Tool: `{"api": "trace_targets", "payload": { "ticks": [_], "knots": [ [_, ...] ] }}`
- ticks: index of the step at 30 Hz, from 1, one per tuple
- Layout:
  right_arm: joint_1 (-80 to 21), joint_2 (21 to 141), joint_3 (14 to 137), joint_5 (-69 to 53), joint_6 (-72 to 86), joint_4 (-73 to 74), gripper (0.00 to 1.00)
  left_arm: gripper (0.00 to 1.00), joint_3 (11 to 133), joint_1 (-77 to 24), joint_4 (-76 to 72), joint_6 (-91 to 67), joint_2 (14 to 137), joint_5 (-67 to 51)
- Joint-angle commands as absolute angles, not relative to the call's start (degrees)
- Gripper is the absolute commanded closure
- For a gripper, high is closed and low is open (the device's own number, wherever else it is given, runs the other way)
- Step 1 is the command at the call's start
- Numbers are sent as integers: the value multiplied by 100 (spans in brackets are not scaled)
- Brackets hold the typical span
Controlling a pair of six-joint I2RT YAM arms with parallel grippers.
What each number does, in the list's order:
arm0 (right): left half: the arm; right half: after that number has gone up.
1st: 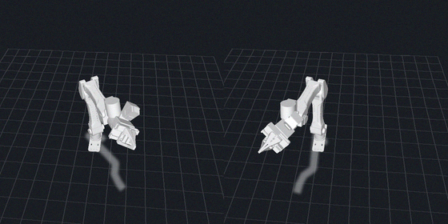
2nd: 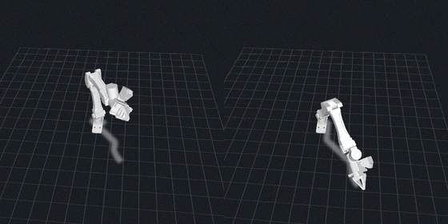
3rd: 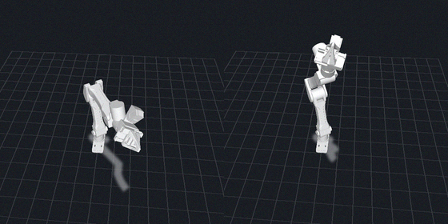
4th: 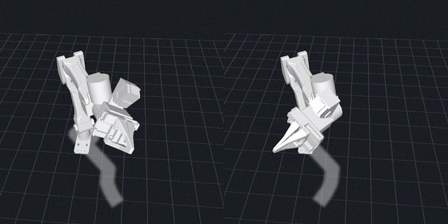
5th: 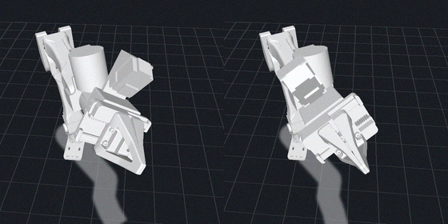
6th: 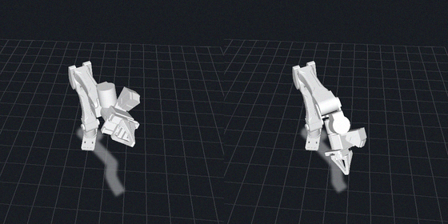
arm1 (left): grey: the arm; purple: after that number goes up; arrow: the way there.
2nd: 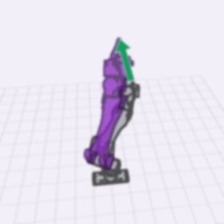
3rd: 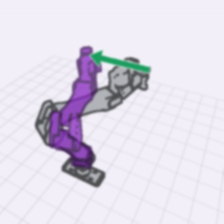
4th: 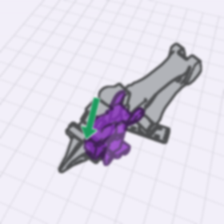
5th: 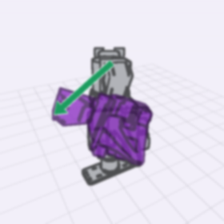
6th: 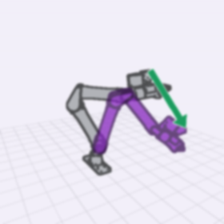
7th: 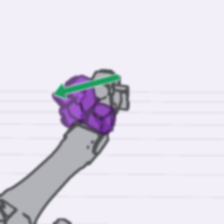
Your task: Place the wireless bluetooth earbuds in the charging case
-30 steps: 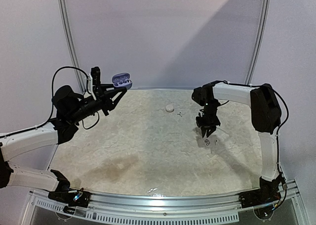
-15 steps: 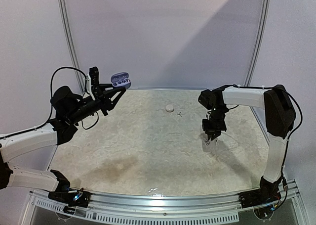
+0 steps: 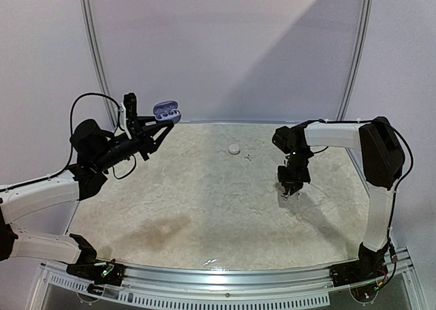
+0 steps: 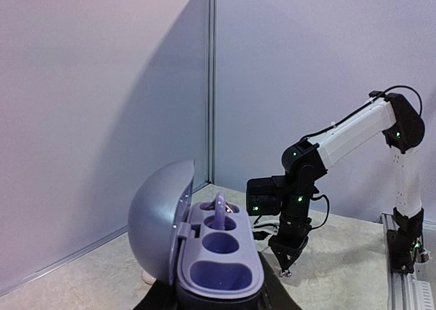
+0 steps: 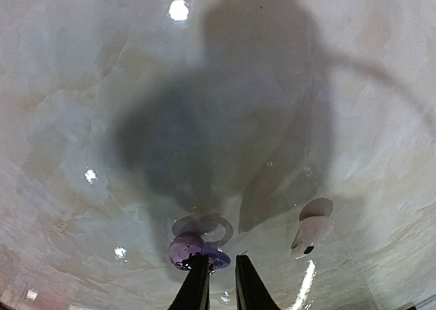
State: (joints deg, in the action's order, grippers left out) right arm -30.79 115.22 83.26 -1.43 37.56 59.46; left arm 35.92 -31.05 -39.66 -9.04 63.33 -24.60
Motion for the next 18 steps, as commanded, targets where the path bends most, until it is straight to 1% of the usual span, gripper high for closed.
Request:
{"api": "trace_targets", "payload": {
  "ticks": [1,18],
  "knots": [
    [-3091,11628,8279,-124,3843,5953,85,100,3538,-3032,-4021,-868,6250,-2417],
    [-3092,11337,8300,-208,3952,6016,85,100,3560,-3026,-3999,-871,6267,-2426]
  ]
}}
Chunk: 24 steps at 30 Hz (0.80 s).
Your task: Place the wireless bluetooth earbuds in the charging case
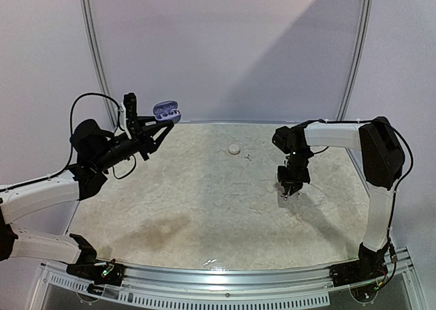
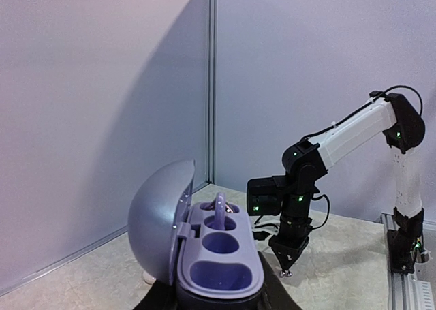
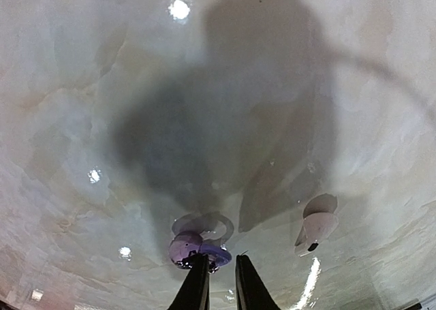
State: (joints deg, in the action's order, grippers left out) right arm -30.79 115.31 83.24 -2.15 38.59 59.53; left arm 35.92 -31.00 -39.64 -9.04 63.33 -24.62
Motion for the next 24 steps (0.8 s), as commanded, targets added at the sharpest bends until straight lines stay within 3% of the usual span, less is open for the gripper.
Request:
{"api": "trace_targets", "payload": {
  "ticks": [1,24],
  "knots": [
    [-3091,11302,8309,-184,3962,6018,85,100,3561,-3024,-4003,-870,6267,-2426],
    [-3092,11425,8066,-275,4194,5895,83,100,3501,-3003,-4025,-855,6196,-2408]
  ]
}}
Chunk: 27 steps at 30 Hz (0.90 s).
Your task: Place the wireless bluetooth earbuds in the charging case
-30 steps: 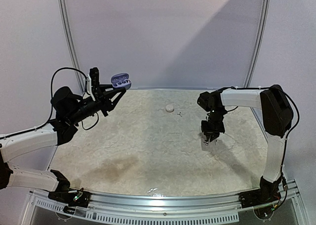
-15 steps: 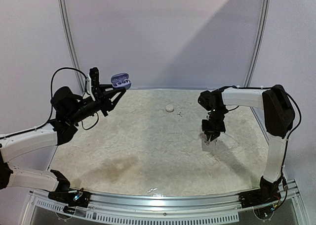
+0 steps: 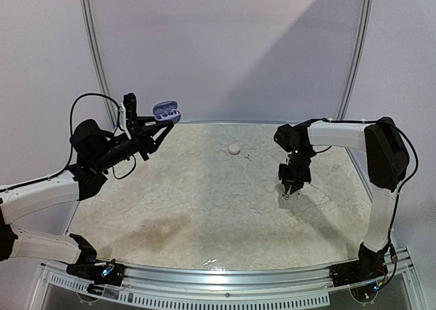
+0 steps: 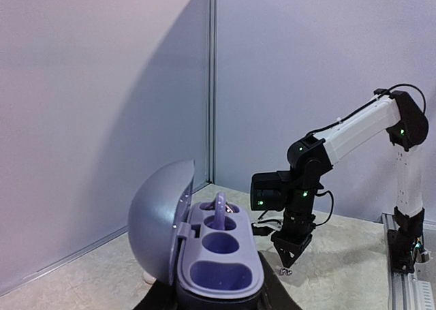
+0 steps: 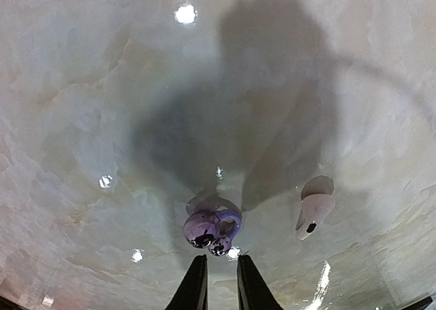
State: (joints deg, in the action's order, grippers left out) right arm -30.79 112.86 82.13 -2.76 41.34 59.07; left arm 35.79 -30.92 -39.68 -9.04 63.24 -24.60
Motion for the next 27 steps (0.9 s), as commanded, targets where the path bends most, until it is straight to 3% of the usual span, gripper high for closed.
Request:
{"api": "trace_targets", "payload": {
  "ticks": [1,27],
  "knots": [
    [-3087,11410,8014,-277,4193,5863,83,100,3496,-3000,-4025,-853,6196,-2408],
    [-3077,11748,8234,-347,3893,5712,83,100,3484,-2988,-4025,-826,6196,-2415]
  ]
}}
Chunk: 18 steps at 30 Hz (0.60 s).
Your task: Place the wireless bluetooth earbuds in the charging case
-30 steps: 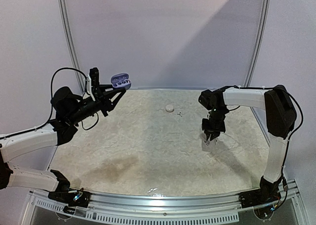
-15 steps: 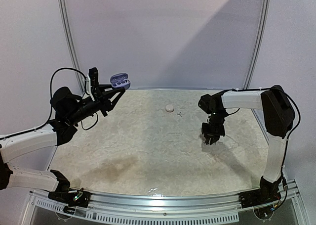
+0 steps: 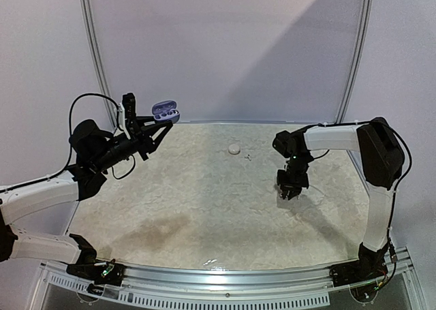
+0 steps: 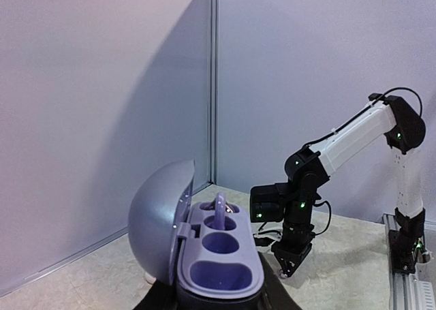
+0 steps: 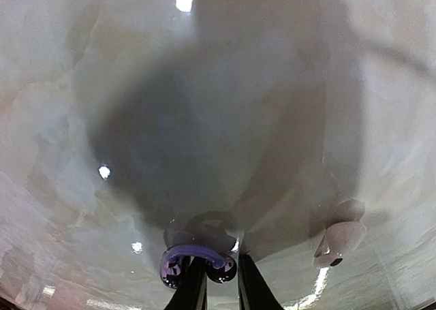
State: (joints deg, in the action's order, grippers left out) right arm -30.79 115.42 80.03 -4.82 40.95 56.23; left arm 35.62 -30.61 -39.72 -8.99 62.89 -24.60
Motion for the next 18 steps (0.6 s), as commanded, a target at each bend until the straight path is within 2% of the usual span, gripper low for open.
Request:
{"api": "trace_targets", "payload": {
  "ticks": [1,18],
  "knots": [
    [-3080,11798,8283,-313,3854,5750,83,100,3475,-2988,-4025,-832,6197,-2417],
    [-3080,11798,8307,-296,3109,5719,81,100,3467,-2988,-4008,-803,6170,-2427]
  ]
}}
